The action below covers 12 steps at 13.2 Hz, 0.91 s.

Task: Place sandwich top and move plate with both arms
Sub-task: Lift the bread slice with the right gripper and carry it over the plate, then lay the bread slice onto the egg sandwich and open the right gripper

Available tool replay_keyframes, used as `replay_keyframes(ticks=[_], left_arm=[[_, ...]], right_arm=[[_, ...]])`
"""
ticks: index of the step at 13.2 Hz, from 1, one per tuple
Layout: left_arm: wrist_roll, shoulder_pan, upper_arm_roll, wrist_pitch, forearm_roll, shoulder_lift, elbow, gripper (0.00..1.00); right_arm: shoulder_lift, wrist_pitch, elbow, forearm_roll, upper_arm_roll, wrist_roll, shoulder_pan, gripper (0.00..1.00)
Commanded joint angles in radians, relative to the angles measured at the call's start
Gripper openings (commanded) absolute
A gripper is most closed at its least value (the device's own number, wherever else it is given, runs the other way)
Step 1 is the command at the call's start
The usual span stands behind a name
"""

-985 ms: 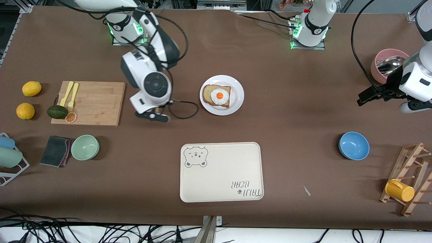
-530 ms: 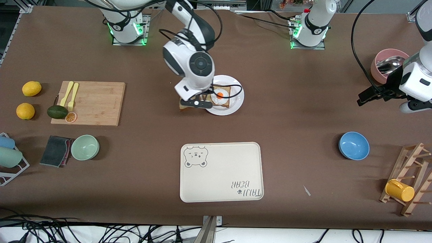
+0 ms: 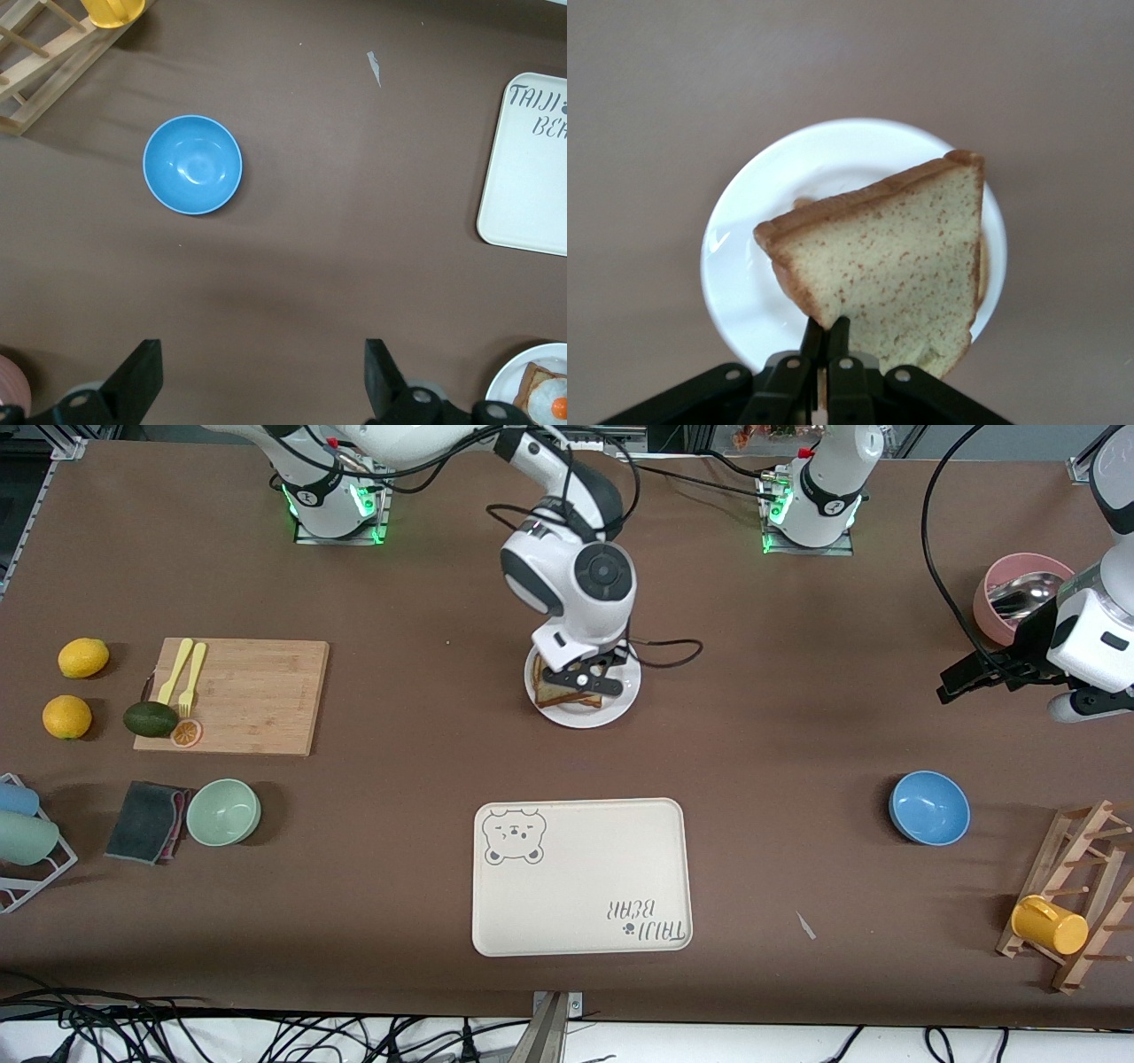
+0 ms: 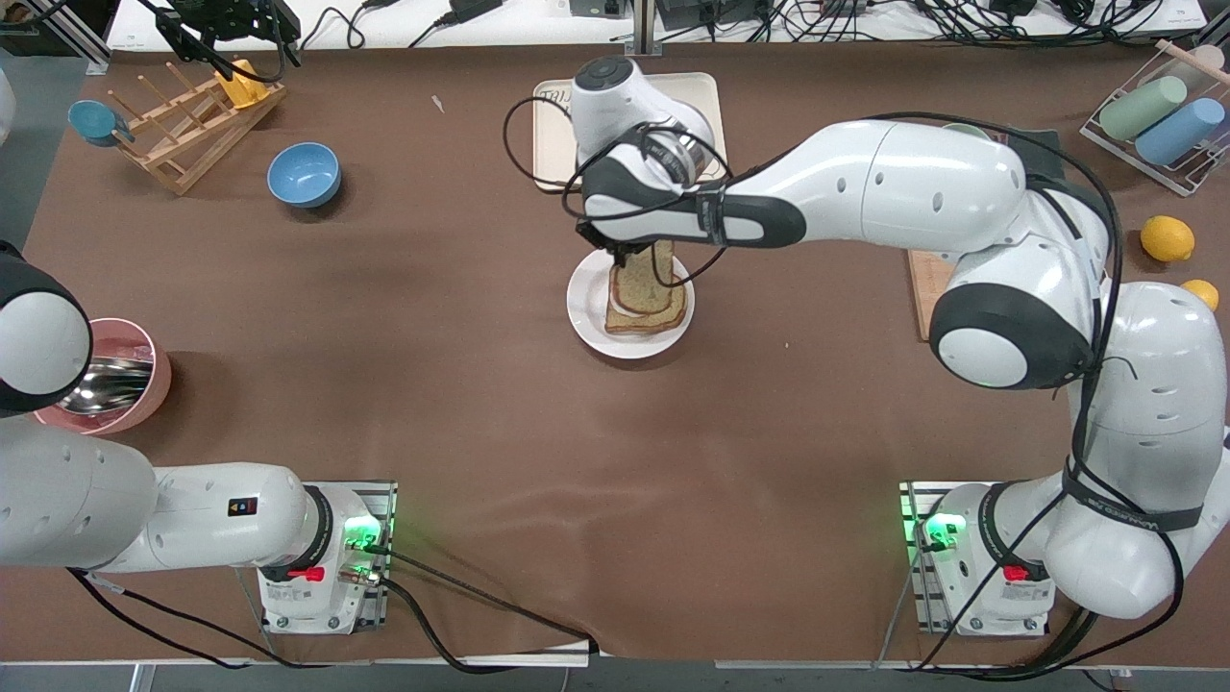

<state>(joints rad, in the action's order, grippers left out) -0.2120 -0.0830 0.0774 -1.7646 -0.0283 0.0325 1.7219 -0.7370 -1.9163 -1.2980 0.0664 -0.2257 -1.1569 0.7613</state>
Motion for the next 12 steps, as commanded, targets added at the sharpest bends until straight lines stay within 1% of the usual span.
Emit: replay_keyframes(ticks=[1, 5, 7, 8, 9, 12], left_arm=[[-0.01, -0.004, 0.005, -0.015, 0.03, -0.002, 0.002, 1.0], [-0.01, -0.004, 0.005, -0.016, 0.03, -0.002, 0.005, 1.0], [-0.01, -0.004, 0.005, -0.016, 0.03, -0.002, 0.005, 1.0], [-0.01, -0.004, 0.005, -0.016, 0.03, -0.002, 0.007, 1.0], [-0.01, -0.004, 0.005, -0.016, 0.03, -0.002, 0.008, 1.0], [-0.01, -0.004, 0.005, -0.018, 0.03, -0.002, 0.008, 1.0]], right_arm=[[-0.021, 0.01, 0.037, -0.004, 0.009, -0.023, 0.018, 0.0], [-0.064, 0.002, 0.039, 0.051, 0.012, -0.021, 0.018, 0.0], [-0.079, -0.016, 0.04, 0.049, 0.012, -0.036, 0.016, 0.0], [-0.078, -0.026, 0.04, 0.046, 0.012, -0.061, 0.015, 0.71], [-0.071, -0.026, 0.04, 0.049, 0.012, -0.078, 0.015, 1.0], [-0.032, 0.008, 0.049, 0.043, 0.014, -0.07, 0.006, 1.0]])
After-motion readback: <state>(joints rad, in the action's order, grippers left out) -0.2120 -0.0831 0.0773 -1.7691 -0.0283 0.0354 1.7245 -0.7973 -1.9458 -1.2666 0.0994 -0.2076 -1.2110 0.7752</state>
